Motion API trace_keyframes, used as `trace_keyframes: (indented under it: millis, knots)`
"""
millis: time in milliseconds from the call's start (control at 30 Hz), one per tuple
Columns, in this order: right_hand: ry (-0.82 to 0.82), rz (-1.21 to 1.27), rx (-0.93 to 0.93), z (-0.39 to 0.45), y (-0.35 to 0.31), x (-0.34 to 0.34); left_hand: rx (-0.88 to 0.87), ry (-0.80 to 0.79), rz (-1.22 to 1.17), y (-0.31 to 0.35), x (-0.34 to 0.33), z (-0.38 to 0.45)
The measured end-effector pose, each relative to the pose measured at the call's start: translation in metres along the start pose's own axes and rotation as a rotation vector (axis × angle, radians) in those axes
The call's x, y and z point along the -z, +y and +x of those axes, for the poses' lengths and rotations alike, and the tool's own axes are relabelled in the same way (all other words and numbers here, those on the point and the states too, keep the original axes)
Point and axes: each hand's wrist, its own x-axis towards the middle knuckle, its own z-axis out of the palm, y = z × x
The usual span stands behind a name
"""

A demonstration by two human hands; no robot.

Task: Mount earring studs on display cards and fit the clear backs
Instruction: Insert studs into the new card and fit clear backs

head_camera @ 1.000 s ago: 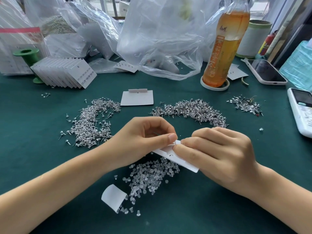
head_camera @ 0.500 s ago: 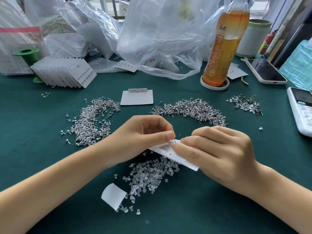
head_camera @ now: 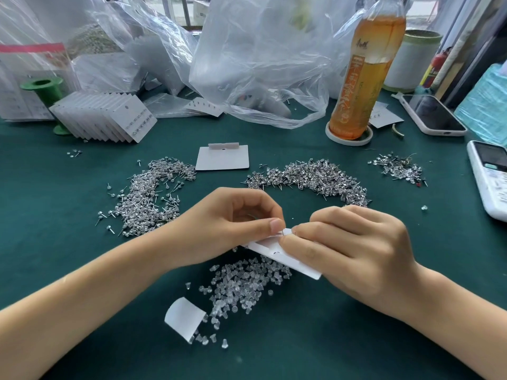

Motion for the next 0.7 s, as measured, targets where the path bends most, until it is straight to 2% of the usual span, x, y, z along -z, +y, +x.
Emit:
trace_keyframes:
  millis: [400, 700]
  knots:
    - [0.013, -0.02, -0.005, 0.001, -0.0017, 0.0008, 0.004, 0.015, -0.014, -0.0002, 0.0022, -0.0024]
    - [-0.016, -0.035, 0.048, 0.0018, -0.0036, 0.0022, 0.023, -0.034, 0.045, 0.0014, 0.0027, -0.003]
